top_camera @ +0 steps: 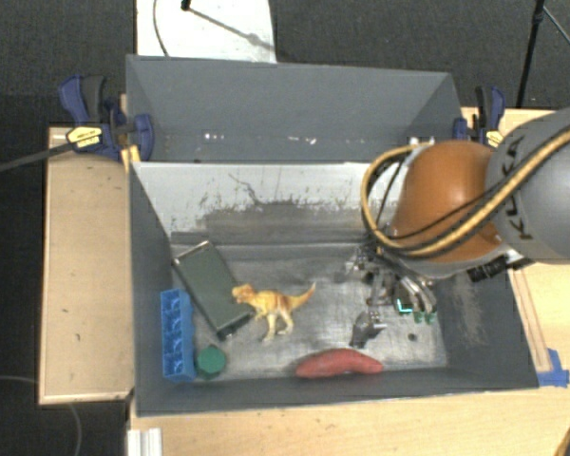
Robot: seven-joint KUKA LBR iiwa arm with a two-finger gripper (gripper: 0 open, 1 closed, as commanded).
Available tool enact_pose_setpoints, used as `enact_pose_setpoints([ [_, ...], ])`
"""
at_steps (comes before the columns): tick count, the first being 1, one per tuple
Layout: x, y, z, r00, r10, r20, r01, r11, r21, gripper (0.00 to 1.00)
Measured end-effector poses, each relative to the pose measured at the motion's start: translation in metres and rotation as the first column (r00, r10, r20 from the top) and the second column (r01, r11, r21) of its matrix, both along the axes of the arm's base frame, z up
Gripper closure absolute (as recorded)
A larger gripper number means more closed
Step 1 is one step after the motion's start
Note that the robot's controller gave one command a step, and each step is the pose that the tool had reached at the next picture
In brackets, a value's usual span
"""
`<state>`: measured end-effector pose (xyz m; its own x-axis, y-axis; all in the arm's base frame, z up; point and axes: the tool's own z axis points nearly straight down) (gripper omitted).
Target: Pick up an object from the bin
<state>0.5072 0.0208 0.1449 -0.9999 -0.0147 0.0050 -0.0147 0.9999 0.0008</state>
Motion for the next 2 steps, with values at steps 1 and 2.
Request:
enact_pose_setpoints([
  [1, 0.002, 0.0, 0.003, 1.0, -0.001, 0.008, 0.001, 1.0, 0.0, 0.0],
  [2, -0.004, 0.039, -0.035, 1.0, -0.002, 0.015, 0.002, 1.0, -0.001, 0.0],
])
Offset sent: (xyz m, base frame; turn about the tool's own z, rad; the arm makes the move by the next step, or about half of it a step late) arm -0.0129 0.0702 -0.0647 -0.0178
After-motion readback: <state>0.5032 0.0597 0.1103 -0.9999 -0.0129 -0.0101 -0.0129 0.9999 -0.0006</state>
